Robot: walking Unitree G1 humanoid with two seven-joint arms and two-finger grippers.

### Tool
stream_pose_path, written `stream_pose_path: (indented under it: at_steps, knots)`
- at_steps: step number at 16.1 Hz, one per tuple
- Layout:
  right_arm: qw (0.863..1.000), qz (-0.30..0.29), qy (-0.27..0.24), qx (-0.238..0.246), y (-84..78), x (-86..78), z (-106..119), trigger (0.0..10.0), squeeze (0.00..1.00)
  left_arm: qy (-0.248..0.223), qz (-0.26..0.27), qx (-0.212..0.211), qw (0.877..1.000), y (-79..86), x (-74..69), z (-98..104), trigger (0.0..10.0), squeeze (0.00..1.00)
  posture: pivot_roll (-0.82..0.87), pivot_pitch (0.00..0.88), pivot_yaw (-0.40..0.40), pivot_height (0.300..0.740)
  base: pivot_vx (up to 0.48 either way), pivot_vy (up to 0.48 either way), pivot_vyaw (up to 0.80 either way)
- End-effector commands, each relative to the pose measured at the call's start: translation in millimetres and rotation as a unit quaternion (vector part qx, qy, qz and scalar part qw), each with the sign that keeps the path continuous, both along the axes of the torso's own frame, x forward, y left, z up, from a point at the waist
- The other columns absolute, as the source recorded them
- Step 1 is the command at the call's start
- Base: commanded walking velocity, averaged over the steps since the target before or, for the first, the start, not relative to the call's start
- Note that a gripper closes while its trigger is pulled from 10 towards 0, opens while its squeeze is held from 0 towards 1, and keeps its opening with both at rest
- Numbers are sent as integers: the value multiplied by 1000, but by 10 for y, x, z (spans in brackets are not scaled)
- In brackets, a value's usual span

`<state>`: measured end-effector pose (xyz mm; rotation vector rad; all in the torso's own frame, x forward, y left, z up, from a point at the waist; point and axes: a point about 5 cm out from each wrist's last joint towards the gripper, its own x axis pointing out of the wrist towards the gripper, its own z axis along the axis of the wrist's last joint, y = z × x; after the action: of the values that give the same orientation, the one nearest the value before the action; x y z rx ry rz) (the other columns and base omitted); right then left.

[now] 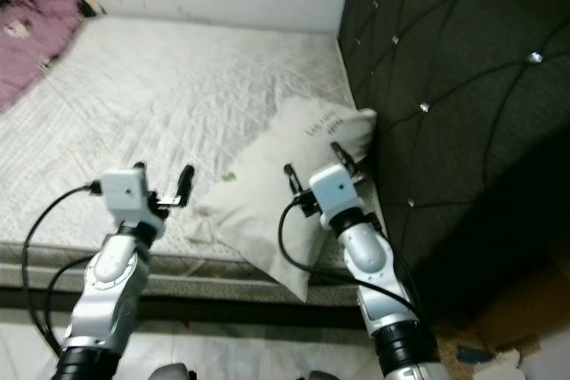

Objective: Clean up the room

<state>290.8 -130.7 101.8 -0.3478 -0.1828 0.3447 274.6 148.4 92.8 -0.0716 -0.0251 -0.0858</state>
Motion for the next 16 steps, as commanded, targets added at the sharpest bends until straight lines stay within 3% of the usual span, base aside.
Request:
stream_pose_path:
  at_steps: [1, 8, 14, 16]
  knots:
    - [1000, -7, -8, -2, -46, 16, 39, 10000, 0, -17, -15, -4, 1000, -65, 27, 74, 10000, 0, -28, 0, -36, 740, 259, 0, 0]
    - [1000, -16, -8, -1, -83, 34, 39, 10000, 0, -19, -20, -4, 1000, -66, 29, 79, 10000, 0, -29, 0, -33, 740, 274, 0, 0]
    - [1000, -20, -5, 0, -106, 41, 26, 10000, 0, -13, -12, -4, 1000, -56, 33, 66, 10000, 0, -24, 0, -35, 740, 0, 0, 0]
    - [1000, -23, -1, 2, -121, 49, 21, 10000, 0, -11, -9, -5, 1000, -52, 36, 65, 10000, 0, -20, 0, -35, 740, 0, 0, -728]
